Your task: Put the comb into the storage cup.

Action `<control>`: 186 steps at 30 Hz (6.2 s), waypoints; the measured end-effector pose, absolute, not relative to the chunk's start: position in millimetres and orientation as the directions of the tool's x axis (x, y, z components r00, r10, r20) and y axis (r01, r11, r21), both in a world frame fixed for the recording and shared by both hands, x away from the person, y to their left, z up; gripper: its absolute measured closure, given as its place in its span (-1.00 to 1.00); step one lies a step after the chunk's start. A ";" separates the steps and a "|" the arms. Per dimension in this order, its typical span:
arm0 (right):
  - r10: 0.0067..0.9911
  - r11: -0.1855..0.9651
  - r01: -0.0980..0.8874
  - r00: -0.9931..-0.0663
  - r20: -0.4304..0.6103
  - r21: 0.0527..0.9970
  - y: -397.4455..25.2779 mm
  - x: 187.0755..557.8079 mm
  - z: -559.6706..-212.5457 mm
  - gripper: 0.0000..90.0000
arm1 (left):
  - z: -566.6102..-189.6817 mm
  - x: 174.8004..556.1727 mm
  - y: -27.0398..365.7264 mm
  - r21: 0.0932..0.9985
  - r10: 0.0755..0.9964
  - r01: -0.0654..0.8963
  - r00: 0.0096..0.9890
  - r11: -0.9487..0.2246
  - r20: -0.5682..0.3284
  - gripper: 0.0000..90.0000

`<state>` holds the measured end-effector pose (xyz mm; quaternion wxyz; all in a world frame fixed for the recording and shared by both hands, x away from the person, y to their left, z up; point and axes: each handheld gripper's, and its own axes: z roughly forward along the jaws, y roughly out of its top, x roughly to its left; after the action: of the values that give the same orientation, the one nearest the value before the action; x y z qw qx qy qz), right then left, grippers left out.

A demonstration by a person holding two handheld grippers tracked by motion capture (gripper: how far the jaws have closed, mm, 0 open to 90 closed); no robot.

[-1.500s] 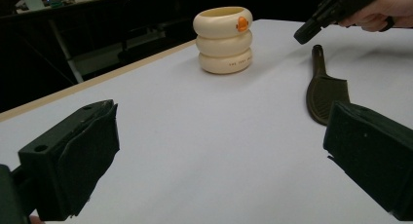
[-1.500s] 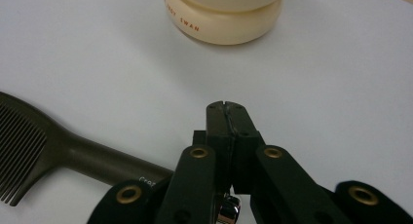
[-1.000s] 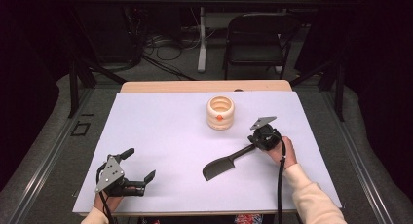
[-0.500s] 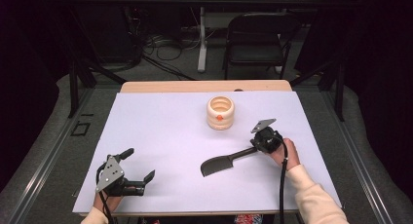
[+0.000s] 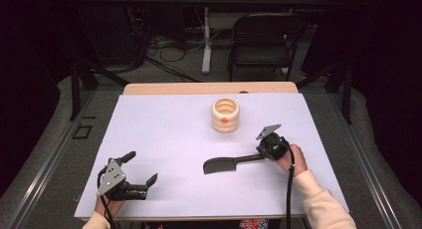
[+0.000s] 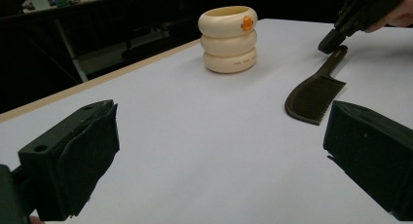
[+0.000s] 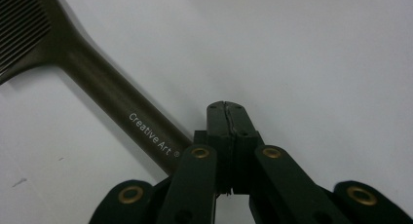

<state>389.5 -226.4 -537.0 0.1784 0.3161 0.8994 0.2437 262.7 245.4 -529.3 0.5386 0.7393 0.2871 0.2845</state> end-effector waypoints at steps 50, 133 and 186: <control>0.621 0.717 0.505 -0.775 -0.113 0.481 -213.5 364.0 -534.8 1.00 | -528.9 262.3 245.2 0.960 0.730 0.117 0.674 -0.254 0.111 -1.00; 0.640 0.699 0.494 -0.754 -0.144 0.518 -207.0 358.1 -499.5 -0.85 | -529.1 262.9 245.0 0.960 0.729 0.118 0.675 -0.254 0.110 -1.00; 0.564 0.759 0.471 -0.820 -0.095 0.450 -154.3 381.1 -507.1 -0.96 | -529.1 262.8 244.7 0.960 0.728 0.117 0.676 -0.254 0.110 -1.00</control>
<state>381.1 -154.3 -507.1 0.1130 0.2779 0.9311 0.2077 262.8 244.7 -529.1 0.5397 0.7396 0.2859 0.2829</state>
